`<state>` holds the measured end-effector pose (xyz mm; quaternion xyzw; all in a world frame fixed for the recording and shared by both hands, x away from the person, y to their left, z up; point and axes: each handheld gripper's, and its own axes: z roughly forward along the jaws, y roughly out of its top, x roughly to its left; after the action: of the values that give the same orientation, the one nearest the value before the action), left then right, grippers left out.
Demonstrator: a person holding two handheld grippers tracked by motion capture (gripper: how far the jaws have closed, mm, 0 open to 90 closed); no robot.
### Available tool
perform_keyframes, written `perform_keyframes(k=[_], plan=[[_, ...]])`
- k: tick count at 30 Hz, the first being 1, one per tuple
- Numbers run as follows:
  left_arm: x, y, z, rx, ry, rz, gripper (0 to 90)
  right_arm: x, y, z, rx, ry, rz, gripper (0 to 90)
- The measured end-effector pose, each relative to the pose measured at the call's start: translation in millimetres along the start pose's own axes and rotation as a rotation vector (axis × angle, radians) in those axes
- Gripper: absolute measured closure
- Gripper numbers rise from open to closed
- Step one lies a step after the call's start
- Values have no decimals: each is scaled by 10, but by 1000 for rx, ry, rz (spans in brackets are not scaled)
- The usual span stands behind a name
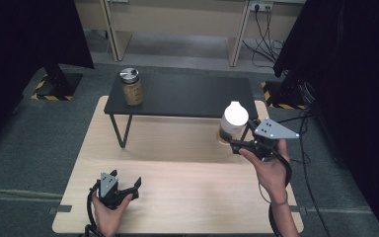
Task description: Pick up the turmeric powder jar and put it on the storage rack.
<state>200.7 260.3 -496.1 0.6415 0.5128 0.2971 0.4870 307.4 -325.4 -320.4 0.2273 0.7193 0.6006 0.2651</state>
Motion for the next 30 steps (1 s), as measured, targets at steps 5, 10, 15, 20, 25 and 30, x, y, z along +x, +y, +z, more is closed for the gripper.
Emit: perform_keyframes(k=[5, 10, 15, 20, 25, 30], plan=[[-6, 13, 8, 8, -1, 2, 10, -104, 243, 107, 24, -55, 15, 308], [-8, 15, 10, 9, 0, 3, 11, -236, 405, 271, 38, -126, 59, 308], [-12, 18, 11, 11, 2, 5, 11, -345, 510, 471, 57, -188, 106, 308], [-7, 20, 12, 12, 1, 1, 11, -408, 573, 660, 92, -239, 131, 308], [-13, 20, 12, 12, 2, 5, 11, -426, 601, 859, 123, -286, 160, 308], [-21, 22, 12, 13, 2, 13, 11, -422, 586, 1012, 166, -328, 181, 308]])
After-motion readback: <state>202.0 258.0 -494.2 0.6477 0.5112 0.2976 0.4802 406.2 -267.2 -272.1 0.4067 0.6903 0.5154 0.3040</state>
